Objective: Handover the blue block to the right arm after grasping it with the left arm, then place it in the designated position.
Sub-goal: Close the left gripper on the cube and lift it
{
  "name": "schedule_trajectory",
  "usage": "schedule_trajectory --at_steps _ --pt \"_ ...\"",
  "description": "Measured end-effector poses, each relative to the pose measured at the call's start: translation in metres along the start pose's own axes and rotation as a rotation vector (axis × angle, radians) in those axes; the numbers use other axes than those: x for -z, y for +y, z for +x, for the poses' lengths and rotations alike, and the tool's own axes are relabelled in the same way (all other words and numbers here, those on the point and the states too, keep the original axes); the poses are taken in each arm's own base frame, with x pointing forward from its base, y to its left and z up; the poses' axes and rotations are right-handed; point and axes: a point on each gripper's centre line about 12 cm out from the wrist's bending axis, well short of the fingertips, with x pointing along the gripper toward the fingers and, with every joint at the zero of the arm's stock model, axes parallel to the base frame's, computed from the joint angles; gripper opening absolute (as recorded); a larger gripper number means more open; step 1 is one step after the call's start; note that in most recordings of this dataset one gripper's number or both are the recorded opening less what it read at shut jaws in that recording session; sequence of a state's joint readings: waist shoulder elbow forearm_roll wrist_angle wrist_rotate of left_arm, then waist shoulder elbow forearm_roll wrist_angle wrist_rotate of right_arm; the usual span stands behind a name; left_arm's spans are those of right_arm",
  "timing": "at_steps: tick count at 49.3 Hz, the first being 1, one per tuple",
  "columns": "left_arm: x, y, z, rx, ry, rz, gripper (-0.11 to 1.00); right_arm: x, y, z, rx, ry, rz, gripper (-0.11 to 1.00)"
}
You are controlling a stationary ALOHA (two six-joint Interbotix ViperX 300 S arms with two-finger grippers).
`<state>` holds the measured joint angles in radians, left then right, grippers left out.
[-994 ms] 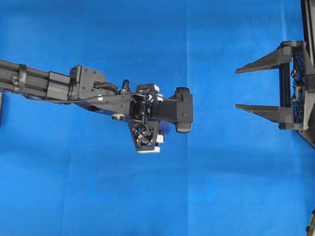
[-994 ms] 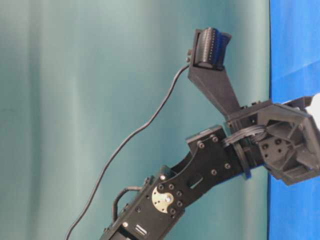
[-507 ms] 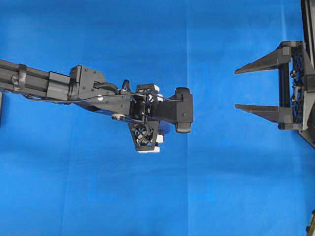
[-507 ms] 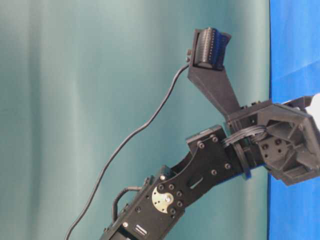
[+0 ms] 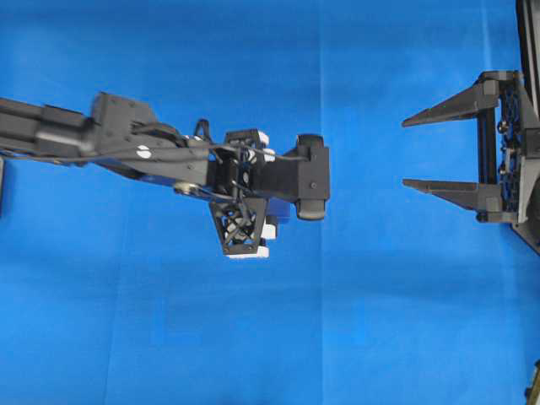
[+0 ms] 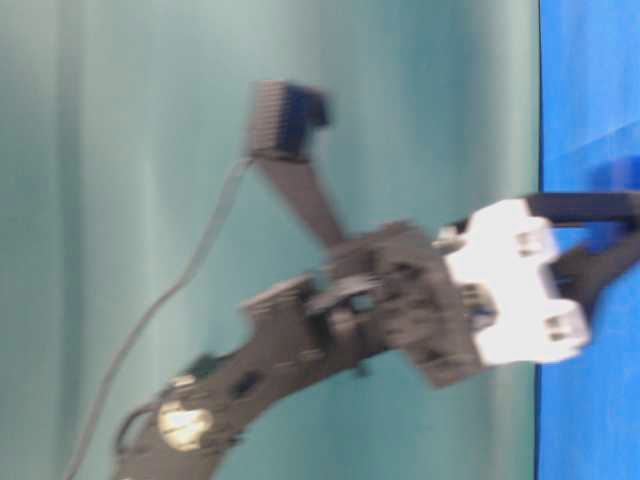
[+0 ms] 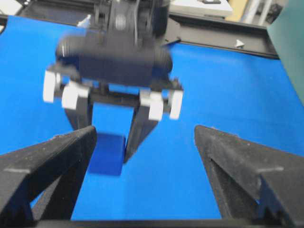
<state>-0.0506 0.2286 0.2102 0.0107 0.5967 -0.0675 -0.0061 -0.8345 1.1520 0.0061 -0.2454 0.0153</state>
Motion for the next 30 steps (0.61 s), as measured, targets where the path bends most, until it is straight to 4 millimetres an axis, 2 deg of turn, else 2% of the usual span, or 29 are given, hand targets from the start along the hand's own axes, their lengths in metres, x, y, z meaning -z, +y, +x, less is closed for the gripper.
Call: schedule_trajectory --at_steps 11,30 --pt "-0.016 0.000 -0.043 0.000 -0.037 0.007 0.48 0.000 0.000 0.000 0.000 0.000 0.000 0.97" --pt "-0.036 -0.002 -0.088 0.001 -0.055 0.014 0.48 0.000 0.000 0.000 0.000 -0.002 0.000 0.97"
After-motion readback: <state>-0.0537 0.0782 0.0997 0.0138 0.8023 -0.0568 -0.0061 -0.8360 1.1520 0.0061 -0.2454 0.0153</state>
